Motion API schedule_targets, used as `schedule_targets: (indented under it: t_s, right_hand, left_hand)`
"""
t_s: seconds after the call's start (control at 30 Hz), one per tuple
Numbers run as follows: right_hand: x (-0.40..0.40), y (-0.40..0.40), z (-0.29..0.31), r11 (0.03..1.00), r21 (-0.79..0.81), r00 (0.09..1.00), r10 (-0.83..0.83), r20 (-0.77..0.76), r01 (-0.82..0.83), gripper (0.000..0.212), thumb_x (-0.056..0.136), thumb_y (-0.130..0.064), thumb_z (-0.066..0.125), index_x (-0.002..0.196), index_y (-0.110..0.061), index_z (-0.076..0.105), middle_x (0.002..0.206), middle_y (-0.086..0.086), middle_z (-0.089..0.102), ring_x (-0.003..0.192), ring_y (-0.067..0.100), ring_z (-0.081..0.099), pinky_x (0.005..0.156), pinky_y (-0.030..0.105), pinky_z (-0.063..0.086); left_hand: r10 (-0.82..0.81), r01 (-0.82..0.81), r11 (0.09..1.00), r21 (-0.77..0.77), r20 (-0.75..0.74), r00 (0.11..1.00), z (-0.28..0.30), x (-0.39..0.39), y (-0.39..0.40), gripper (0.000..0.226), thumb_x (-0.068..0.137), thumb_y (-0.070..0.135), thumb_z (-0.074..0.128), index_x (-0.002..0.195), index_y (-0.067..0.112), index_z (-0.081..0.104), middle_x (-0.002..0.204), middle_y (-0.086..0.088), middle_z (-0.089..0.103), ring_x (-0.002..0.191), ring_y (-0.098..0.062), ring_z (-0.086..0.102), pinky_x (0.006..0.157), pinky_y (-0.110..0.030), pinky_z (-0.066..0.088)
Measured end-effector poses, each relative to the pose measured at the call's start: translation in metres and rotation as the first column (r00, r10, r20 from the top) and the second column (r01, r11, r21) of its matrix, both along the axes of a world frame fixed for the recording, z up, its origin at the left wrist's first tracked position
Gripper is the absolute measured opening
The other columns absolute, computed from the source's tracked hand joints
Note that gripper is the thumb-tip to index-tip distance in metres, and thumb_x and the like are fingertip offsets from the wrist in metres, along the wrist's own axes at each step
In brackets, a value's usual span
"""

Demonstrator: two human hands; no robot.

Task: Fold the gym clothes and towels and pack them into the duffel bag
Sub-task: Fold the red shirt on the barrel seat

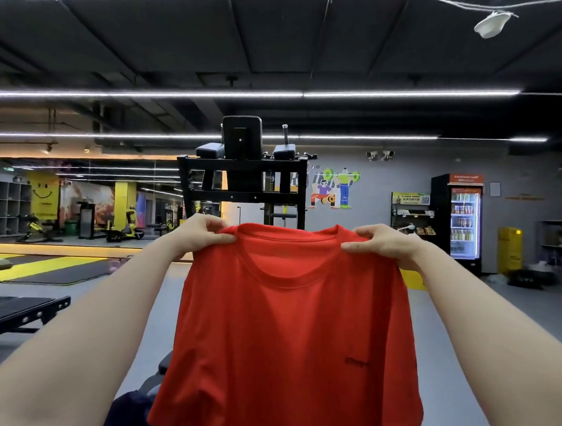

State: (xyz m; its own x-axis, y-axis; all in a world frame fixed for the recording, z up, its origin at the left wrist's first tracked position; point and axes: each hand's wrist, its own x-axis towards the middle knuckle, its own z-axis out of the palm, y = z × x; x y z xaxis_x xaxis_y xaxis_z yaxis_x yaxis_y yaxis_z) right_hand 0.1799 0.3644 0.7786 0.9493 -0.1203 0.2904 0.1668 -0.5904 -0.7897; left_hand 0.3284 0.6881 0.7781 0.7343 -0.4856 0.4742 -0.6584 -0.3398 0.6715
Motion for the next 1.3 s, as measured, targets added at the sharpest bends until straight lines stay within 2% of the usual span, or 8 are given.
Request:
schedule_targets:
  t_s: [0.17, 0.4, 0.6, 0.7, 0.9, 1.03, 1.13, 1.3]
  right_hand:
    - [0.004, 0.000, -0.004, 0.999, 0.021, 0.999, 0.024, 0.046, -0.025, 0.019, 0.080, -0.017, 0.075, 0.100, -0.017, 0.073, 0.098, 0.006, 0.073, 0.090, 0.022, 0.071, 0.082, 0.031, 0.058]
    - [0.008, -0.006, -0.006, 0.993, 0.018, 0.962, -0.121, 0.246, 0.120, 0.023, 0.080, -0.023, 0.076, 0.101, -0.014, 0.074, 0.090, 0.004, 0.074, 0.079, 0.017, 0.068, 0.070, 0.018, 0.055]
    - [0.010, -0.019, 0.001, 0.857, -0.308, 0.896, -0.322, 0.305, 0.413, 0.029, 0.077, -0.046, 0.074, 0.076, -0.017, 0.074, 0.068, 0.001, 0.066, 0.069, 0.017, 0.058, 0.061, 0.029, 0.042]
    - [0.011, -0.024, 0.001, 0.835, -0.342, 0.891, -0.336, 0.306, 0.432, 0.032, 0.079, -0.045, 0.072, 0.083, -0.013, 0.076, 0.074, 0.006, 0.068, 0.073, 0.023, 0.060, 0.064, 0.032, 0.043]
    - [0.005, -0.021, -0.005, 0.816, -0.401, 0.901, -0.312, 0.300, 0.416, 0.026, 0.094, -0.030, 0.059, 0.096, -0.007, 0.073, 0.078, 0.007, 0.063, 0.073, 0.018, 0.053, 0.058, 0.023, 0.037]
    - [0.000, -0.025, -0.004, 0.808, -0.393, 0.892, -0.339, 0.300, 0.439, 0.028, 0.092, -0.026, 0.062, 0.083, -0.001, 0.071, 0.072, 0.011, 0.061, 0.068, 0.018, 0.049, 0.055, 0.025, 0.032]
    - [-0.001, -0.031, -0.004, 0.765, -0.389, 0.845, -0.370, 0.387, 0.513, 0.034, 0.089, -0.021, 0.066, 0.057, -0.013, 0.056, 0.057, 0.002, 0.049, 0.059, 0.018, 0.045, 0.054, 0.030, 0.031]
    - [0.000, -0.033, -0.009, 0.644, -0.448, 0.782, -0.455, 0.427, 0.620, 0.018, 0.088, -0.015, 0.060, 0.071, -0.011, 0.064, 0.071, 0.009, 0.058, 0.077, 0.033, 0.058, 0.065, 0.036, 0.044]
  left_hand:
    - [0.171, -0.166, 0.985, -0.045, 0.124, 0.978, -0.002, 0.008, -0.005, 0.013, 0.084, 0.031, 0.069, 0.089, 0.019, 0.069, 0.083, 0.000, 0.066, 0.082, -0.016, 0.061, 0.071, -0.022, 0.049]
    - [0.190, -0.196, 0.981, -0.007, 0.284, 0.940, -0.001, 0.009, -0.009, 0.017, 0.088, 0.033, 0.064, 0.095, 0.019, 0.071, 0.076, 0.011, 0.062, 0.073, -0.002, 0.054, 0.064, -0.011, 0.039]
    - [0.047, -0.121, 0.952, 0.283, 0.255, 0.966, 0.002, 0.006, -0.007, 0.009, 0.085, 0.028, 0.069, 0.091, 0.022, 0.072, 0.081, 0.007, 0.067, 0.080, -0.008, 0.060, 0.069, -0.014, 0.043]
    - [0.031, -0.153, 0.891, 0.428, 0.278, 0.960, 0.000, 0.009, -0.007, 0.015, 0.085, 0.024, 0.069, 0.095, 0.014, 0.073, 0.090, -0.003, 0.069, 0.088, -0.016, 0.061, 0.079, -0.023, 0.046]
    - [0.159, -0.254, 0.919, 0.300, 0.309, 0.938, -0.003, 0.011, -0.015, 0.019, 0.096, 0.021, 0.055, 0.105, 0.010, 0.068, 0.092, -0.003, 0.061, 0.090, -0.018, 0.055, 0.080, -0.027, 0.041]
    - [0.195, -0.226, 0.964, 0.137, 0.210, 0.958, -0.005, 0.014, -0.017, 0.020, 0.096, 0.025, 0.054, 0.104, 0.012, 0.067, 0.091, -0.001, 0.062, 0.091, -0.019, 0.056, 0.079, -0.029, 0.042]
    - [0.193, -0.239, 0.958, 0.160, 0.260, 0.946, -0.005, 0.014, -0.017, 0.022, 0.096, 0.027, 0.054, 0.106, 0.014, 0.068, 0.102, -0.005, 0.065, 0.097, -0.020, 0.056, 0.083, -0.028, 0.040]
    - [0.179, -0.237, 0.953, 0.188, 0.283, 0.942, 0.000, 0.006, -0.022, 0.026, 0.097, 0.027, 0.052, 0.110, 0.010, 0.067, 0.108, -0.010, 0.065, 0.104, -0.024, 0.057, 0.087, -0.030, 0.042]
